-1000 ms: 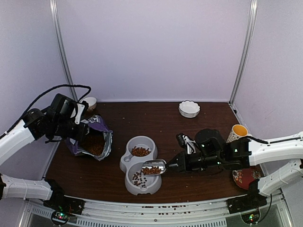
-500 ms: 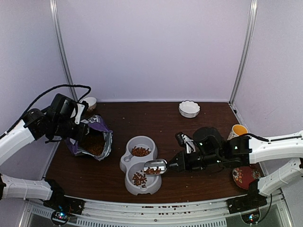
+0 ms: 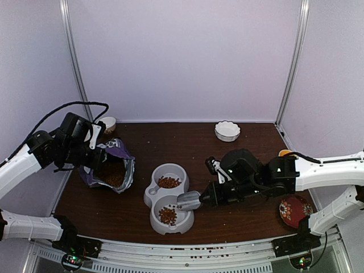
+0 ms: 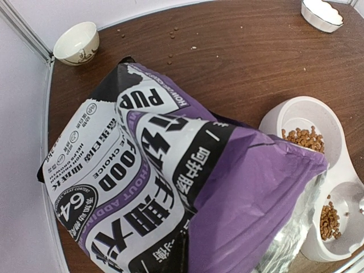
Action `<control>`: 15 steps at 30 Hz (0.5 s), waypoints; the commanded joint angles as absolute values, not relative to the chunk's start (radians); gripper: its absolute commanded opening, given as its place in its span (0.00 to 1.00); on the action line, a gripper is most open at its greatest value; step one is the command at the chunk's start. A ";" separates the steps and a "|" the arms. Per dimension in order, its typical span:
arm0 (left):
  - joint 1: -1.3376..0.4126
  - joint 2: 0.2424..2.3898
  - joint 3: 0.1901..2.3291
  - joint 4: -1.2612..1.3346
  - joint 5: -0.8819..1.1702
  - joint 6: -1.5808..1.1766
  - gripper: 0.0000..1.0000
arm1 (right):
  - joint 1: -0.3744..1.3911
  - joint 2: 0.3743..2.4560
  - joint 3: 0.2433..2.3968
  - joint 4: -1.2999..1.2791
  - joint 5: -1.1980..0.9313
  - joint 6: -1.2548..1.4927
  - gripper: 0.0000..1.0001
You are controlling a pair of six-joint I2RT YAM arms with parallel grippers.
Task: Serve the pet food
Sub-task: Place the pet food in the pet food bowl, then insert the spatula into the pet food bag.
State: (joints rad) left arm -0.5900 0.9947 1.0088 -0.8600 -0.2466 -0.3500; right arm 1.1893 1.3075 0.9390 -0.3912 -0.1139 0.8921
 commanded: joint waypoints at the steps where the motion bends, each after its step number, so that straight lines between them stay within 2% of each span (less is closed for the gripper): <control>1: -0.570 0.975 1.012 -0.785 -0.285 -0.359 0.00 | 1.211 1.343 1.018 -0.499 -0.032 0.843 0.00; 15: -0.566 0.971 1.012 -0.784 -0.275 -0.359 0.00 | 1.256 1.421 1.146 -0.641 0.056 0.786 0.00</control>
